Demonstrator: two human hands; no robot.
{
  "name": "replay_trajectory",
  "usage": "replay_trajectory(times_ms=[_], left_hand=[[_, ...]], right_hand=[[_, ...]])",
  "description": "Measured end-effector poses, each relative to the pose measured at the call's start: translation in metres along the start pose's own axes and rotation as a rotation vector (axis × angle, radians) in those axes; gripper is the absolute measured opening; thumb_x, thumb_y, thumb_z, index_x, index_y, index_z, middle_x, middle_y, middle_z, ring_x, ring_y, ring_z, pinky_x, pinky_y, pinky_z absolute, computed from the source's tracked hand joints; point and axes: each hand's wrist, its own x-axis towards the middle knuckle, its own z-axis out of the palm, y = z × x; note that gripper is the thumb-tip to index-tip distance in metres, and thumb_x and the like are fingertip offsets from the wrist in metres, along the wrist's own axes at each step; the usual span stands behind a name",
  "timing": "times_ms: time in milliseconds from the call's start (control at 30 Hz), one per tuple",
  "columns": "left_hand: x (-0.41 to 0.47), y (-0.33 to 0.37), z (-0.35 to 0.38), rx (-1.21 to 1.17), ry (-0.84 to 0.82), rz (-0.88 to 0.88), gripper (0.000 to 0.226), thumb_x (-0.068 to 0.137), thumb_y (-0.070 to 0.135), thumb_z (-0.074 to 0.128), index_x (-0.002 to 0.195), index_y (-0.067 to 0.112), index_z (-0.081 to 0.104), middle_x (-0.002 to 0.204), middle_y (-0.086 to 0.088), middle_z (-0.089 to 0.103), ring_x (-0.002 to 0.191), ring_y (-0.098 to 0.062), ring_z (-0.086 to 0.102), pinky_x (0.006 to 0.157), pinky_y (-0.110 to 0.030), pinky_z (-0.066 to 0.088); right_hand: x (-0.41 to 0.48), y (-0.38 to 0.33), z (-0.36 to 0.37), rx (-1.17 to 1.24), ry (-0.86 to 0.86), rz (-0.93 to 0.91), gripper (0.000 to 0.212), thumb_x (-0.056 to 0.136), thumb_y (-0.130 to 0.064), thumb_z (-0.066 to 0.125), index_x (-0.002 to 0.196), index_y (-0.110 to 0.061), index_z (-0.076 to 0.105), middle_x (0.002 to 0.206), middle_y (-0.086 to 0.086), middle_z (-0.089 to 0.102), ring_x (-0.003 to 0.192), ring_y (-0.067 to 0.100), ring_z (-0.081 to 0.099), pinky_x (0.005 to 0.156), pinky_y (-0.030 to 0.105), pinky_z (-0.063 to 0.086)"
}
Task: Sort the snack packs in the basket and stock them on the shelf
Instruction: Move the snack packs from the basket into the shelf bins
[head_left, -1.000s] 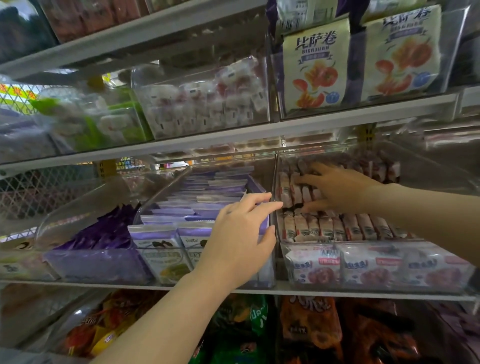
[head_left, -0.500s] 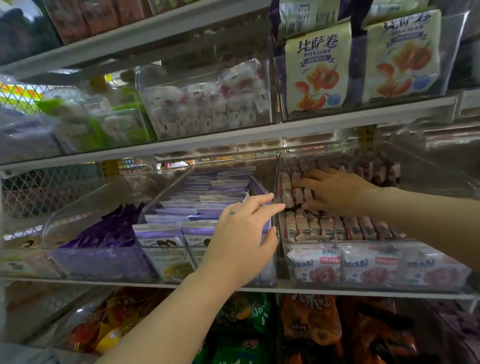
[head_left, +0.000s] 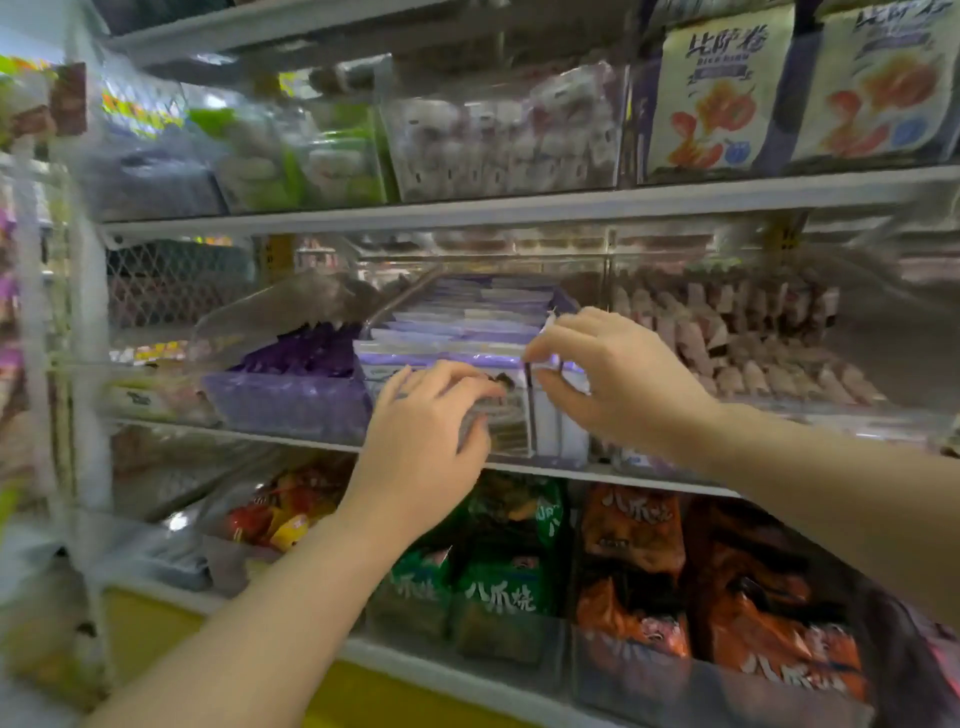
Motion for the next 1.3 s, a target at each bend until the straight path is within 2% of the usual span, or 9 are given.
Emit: replay_trajectory(times_ms=[200, 433, 700, 767, 1000, 1067, 1133, 1200, 1300], left_hand=[[-0.112, -0.066, -0.022, 0.148, -0.053, -0.21, 0.023, 0.083, 0.008, 0.064, 0.1, 0.022, 0.071, 0.1, 0.005, 0.066, 0.093, -0.021, 0.061, 0.099, -0.049, 0.042], [-0.274, -0.136, -0.062, 0.288, -0.387, -0.5, 0.025, 0.079, 0.017, 0.057, 0.098, 0.022, 0.072, 0.098, 0.002, 0.07, 0.094, -0.024, 0.065, 0.09, -0.041, 0.045], [-0.42, -0.197, -0.084, 0.338, -0.571, -0.955, 0.029, 0.088, 0.019, 0.052, 0.111, 0.019, 0.069, 0.115, -0.002, 0.067, 0.107, -0.026, 0.062, 0.09, -0.038, 0.047], [-0.455, -0.204, -0.076, 0.329, -0.703, -1.061, 0.031, 0.091, 0.022, 0.055, 0.12, 0.023, 0.064, 0.124, 0.0, 0.063, 0.113, -0.023, 0.059, 0.091, -0.036, 0.047], [-0.532, -0.224, -0.048, 0.117, -1.427, -1.411, 0.059, 0.089, 0.036, 0.061, 0.143, 0.023, 0.042, 0.146, -0.005, 0.045, 0.128, -0.025, 0.048, 0.1, -0.036, 0.044], [-0.54, -0.225, -0.049, 0.051, -1.732, -1.346, 0.068, 0.084, 0.046, 0.068, 0.143, 0.021, 0.042, 0.148, -0.004, 0.042, 0.128, -0.026, 0.046, 0.102, -0.038, 0.043], [-0.542, -0.225, -0.051, 0.022, -1.931, -1.269, 0.075, 0.083, 0.05, 0.069, 0.144, 0.019, 0.039, 0.146, -0.003, 0.043, 0.126, -0.025, 0.047, 0.103, -0.039, 0.043], [-0.542, -0.227, -0.051, 0.011, -2.022, -1.241, 0.082, 0.082, 0.044, 0.071, 0.149, 0.022, 0.03, 0.15, -0.003, 0.038, 0.13, -0.025, 0.044, 0.105, -0.036, 0.041], [-0.54, -0.223, -0.049, 0.012, -2.095, -1.158, 0.085, 0.084, 0.042, 0.07, 0.151, 0.024, 0.022, 0.153, -0.001, 0.031, 0.133, -0.025, 0.039, 0.096, -0.03, 0.038]], right_hand=[[-0.018, -0.102, 0.09, 0.231, -0.243, -0.083, 0.017, 0.089, -0.019, 0.058, 0.104, -0.017, 0.068, 0.095, 0.0, 0.068, 0.089, 0.024, 0.063, 0.072, 0.04, 0.053], [-0.057, -0.219, 0.224, 0.488, -0.63, -0.077, 0.028, 0.091, -0.031, 0.05, 0.117, -0.032, 0.059, 0.11, -0.009, 0.069, 0.104, 0.019, 0.063, 0.081, 0.036, 0.051], [-0.142, -0.346, 0.346, 0.749, -1.153, -0.094, 0.033, 0.093, -0.035, 0.053, 0.125, -0.029, 0.054, 0.115, -0.006, 0.065, 0.106, 0.019, 0.059, 0.081, 0.031, 0.045], [-0.161, -0.366, 0.367, 0.767, -1.287, -0.089, 0.038, 0.092, -0.037, 0.056, 0.129, -0.027, 0.052, 0.12, -0.002, 0.063, 0.107, 0.019, 0.059, 0.082, 0.03, 0.045], [-0.21, -0.415, 0.411, 0.789, -1.825, -0.11, 0.065, 0.09, -0.037, 0.064, 0.145, -0.021, 0.034, 0.147, 0.006, 0.039, 0.127, 0.026, 0.047, 0.097, 0.036, 0.046], [-0.221, -0.429, 0.414, 0.802, -1.973, -0.158, 0.073, 0.087, -0.032, 0.069, 0.148, -0.021, 0.03, 0.151, 0.005, 0.033, 0.125, 0.029, 0.048, 0.094, 0.037, 0.05], [-0.232, -0.442, 0.415, 0.786, -2.067, -0.268, 0.07, 0.085, -0.026, 0.072, 0.145, -0.019, 0.036, 0.146, 0.006, 0.039, 0.114, 0.03, 0.056, 0.087, 0.04, 0.055], [-0.241, -0.45, 0.417, 0.752, -2.03, -0.417, 0.065, 0.082, -0.025, 0.075, 0.138, -0.018, 0.044, 0.137, 0.008, 0.048, 0.111, 0.028, 0.055, 0.088, 0.04, 0.053], [-0.249, -0.453, 0.421, 0.79, -1.99, -0.407, 0.083, 0.079, -0.025, 0.077, 0.146, -0.024, 0.028, 0.138, 0.008, 0.044, 0.118, 0.03, 0.049, 0.086, 0.037, 0.048]])
